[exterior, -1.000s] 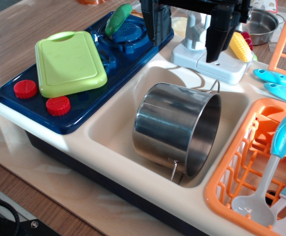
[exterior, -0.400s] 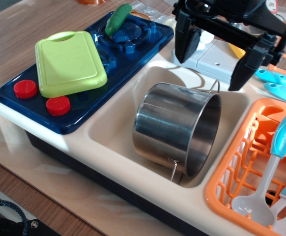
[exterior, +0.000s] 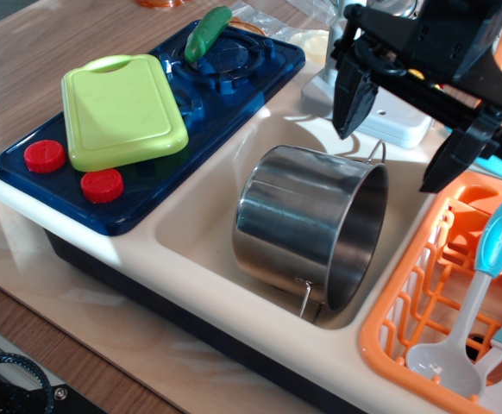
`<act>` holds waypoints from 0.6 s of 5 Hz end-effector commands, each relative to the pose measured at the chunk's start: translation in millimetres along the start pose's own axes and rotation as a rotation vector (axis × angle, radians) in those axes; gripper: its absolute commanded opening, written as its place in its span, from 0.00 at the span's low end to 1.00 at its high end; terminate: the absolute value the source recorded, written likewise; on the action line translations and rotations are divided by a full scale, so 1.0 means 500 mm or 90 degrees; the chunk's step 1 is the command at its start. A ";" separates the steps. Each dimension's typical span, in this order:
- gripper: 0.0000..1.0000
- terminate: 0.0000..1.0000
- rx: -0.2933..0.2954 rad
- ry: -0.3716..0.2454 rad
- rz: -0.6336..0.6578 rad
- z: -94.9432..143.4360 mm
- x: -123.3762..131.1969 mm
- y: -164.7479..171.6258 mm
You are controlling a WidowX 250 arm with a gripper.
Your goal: Flip pot upright which is in sink
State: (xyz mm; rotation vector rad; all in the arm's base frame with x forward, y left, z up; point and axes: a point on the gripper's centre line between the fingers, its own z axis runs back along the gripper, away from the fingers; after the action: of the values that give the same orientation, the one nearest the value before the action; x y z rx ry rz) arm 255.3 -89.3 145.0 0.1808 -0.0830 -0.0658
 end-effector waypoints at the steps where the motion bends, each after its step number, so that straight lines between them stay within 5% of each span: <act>1: 1.00 0.00 0.028 -0.021 -0.015 -0.004 -0.001 0.000; 3: 1.00 0.00 0.070 -0.030 -0.067 -0.033 -0.023 0.026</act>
State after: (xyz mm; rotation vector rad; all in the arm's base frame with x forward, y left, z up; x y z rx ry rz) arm 241.3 -66.6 121.6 0.3227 -0.1076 -0.1872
